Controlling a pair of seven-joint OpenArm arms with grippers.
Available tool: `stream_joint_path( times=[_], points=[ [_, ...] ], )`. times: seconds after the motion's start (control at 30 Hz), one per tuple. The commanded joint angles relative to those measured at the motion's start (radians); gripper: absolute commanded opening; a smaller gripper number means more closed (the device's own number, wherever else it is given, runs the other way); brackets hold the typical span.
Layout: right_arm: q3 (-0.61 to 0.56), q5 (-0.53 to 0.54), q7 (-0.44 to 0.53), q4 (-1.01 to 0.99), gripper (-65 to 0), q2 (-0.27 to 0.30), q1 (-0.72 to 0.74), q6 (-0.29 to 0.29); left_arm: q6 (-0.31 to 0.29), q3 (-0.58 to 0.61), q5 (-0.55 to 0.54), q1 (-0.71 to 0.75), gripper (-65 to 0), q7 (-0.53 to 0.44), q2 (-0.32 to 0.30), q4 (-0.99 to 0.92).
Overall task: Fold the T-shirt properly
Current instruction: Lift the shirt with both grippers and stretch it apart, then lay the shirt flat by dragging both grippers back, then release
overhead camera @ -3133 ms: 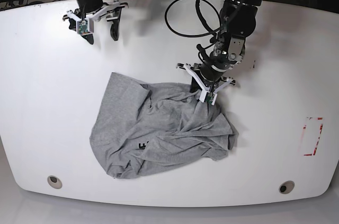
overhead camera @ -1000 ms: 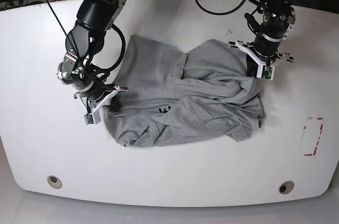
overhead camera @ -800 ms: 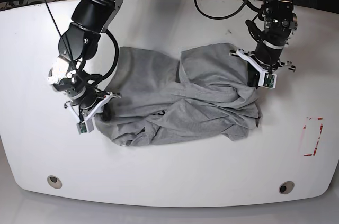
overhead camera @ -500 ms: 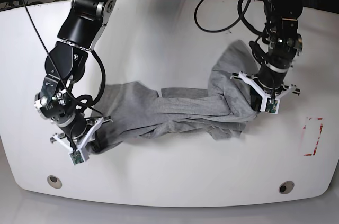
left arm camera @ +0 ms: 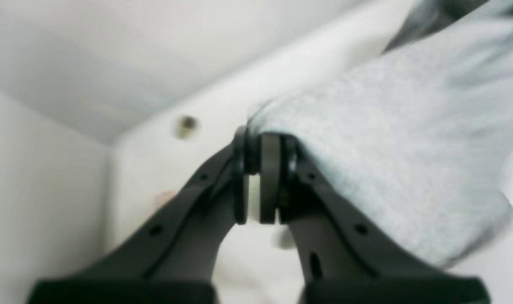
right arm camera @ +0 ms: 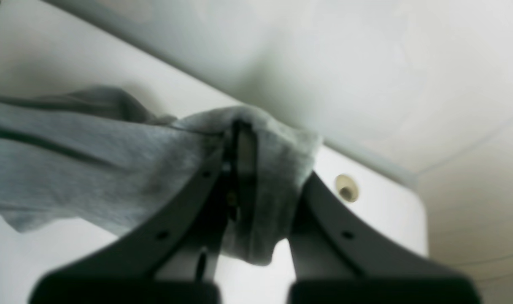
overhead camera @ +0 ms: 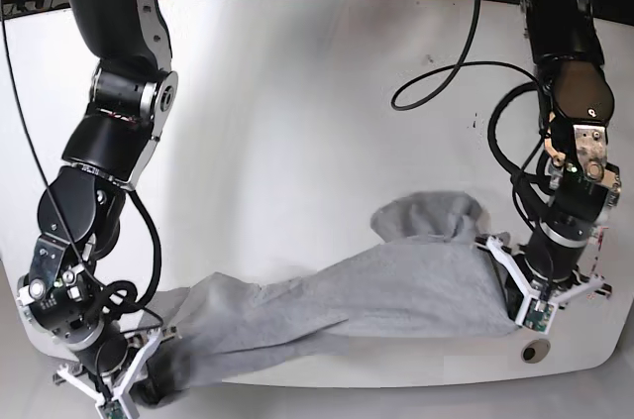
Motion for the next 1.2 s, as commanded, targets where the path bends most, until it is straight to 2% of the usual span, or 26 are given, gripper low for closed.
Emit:
stream_joint_path(
  times=[0.0,0.23,0.4,0.47,0.57,0.67,0.8,0.87,0.97,1.07,1.17],
  points=[
    [-0.021,0.016,0.036,0.016,-65.0,0.034,0.087,-0.003,0.009,-0.006,-0.001,-0.068,-65.0,-0.028,-0.031,0.019],
    [-0.064,0.016,-0.030,0.018,-65.0,0.074,0.225,-0.003,0.009,-0.009,-0.001,-0.180,-65.0,-0.028,-0.093,0.013],
    [-0.063,0.016,-0.066,0.022,-65.0,0.101,0.234,-0.002,0.009,-0.009,-0.001,-0.182,-64.2,-0.026,-0.111,0.013],
    [-0.048,0.016,-0.084,0.024,-65.0,0.106,0.202,-0.002,0.009,-0.011,-0.001,-0.137,-62.5,-0.015,-0.116,0.015],
    [0.034,0.016,-0.107,0.068,-65.0,0.101,0.109,-0.002,0.009,-0.012,-0.001,-0.059,-62.4,-0.006,-0.116,0.019],
    [0.054,0.016,-0.107,0.113,-65.0,0.100,-0.003,-0.002,0.003,-0.012,-0.003,0.028,-62.5,-0.008,-0.116,0.021],
    [0.058,0.016,-0.107,0.185,-65.0,0.095,-0.169,-0.002,-0.057,-0.037,-0.003,0.148,-62.6,-0.011,-0.111,0.021],
    [0.064,0.016,-0.107,0.222,-65.0,0.072,-0.246,-0.002,-0.078,-0.047,-0.003,0.203,-62.6,-0.011,-0.110,0.022],
    [0.150,0.015,-0.107,0.302,-65.0,0.028,-0.395,-0.002,-0.101,-0.066,-0.003,0.295,-62.6,-0.012,-0.110,0.041],
    [0.187,0.016,-0.107,0.323,-65.0,-0.011,-0.508,-0.002,-0.113,-0.081,-0.003,0.383,-62.6,-0.014,-0.110,0.044],
    [0.190,0.016,-0.107,0.351,-65.0,-0.021,-0.608,-0.002,-0.121,-0.110,-0.003,0.450,-62.6,-0.014,-0.111,0.044]
  ],
)
